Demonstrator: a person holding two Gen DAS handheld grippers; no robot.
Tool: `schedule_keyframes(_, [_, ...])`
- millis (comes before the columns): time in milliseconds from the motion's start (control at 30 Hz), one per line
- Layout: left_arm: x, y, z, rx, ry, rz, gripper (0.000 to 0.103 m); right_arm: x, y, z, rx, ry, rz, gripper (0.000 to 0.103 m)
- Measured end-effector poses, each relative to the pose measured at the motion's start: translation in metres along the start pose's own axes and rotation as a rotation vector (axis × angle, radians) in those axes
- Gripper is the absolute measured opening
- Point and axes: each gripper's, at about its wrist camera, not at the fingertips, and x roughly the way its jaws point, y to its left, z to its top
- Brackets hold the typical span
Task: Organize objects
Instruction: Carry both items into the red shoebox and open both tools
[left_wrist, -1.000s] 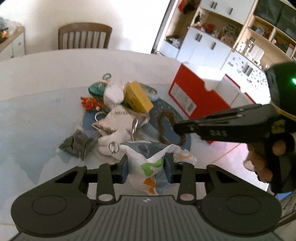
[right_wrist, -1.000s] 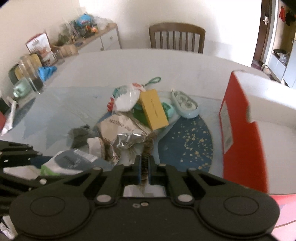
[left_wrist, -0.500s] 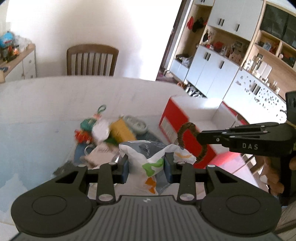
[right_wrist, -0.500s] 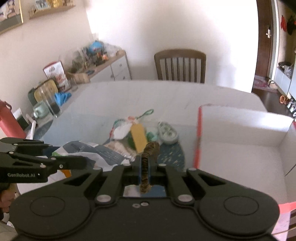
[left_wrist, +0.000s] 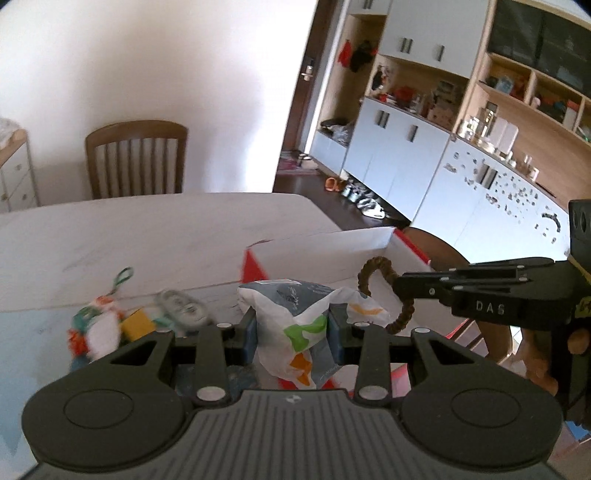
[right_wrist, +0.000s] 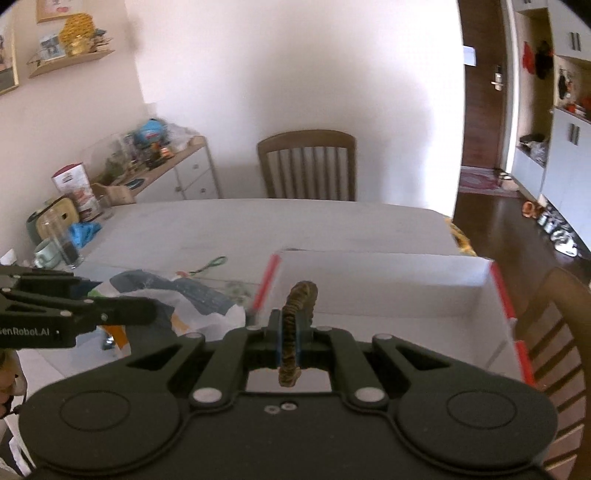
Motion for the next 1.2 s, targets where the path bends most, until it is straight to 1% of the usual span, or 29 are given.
schedule_keyframes(100, [0.02, -0.018, 0.007, 0.029, 0.014, -0.008, 0.036, -0.002, -0.023, -0.007, 0.015, 0.011, -0.022, 0.005])
schedule_keyframes(333, [0.078, -0.052, 0.011, 0.091, 0.098, -0.014, 0.036, 0.006, -0.062, -0.022, 0.064, 0.052, -0.073, 0.005])
schedule_keyframes(533, [0.126, -0.071, 0.01, 0.132, 0.176, 0.003, 0.036, 0.025, -0.09, -0.033, 0.112, 0.114, -0.076, 0.005])
schedule_keyframes(733, [0.166, -0.079, 0.009, 0.134, 0.265, 0.027, 0.036, 0.042, -0.105, -0.044, 0.119, 0.177, -0.082, 0.005])
schedule_keyframes(833, [0.178, -0.08, 0.005, 0.127, 0.301, 0.035, 0.036, 0.046, -0.109, -0.049, 0.122, 0.206, -0.081, 0.005])
schedule_keyframes(1000, [0.191, -0.082, 0.004, 0.123, 0.357, 0.045, 0.037, 0.059, -0.112, -0.055, 0.114, 0.278, -0.079, 0.005])
schedule_keyframes(1100, [0.196, -0.08, 0.007, 0.096, 0.387, 0.055, 0.038, 0.061, -0.112, -0.059, 0.11, 0.299, -0.088, 0.005])
schedule_keyframes(1200, [0.196, -0.078, 0.007, 0.08, 0.397, 0.05, 0.039, 0.061, -0.113, -0.06, 0.109, 0.309, -0.087, 0.006])
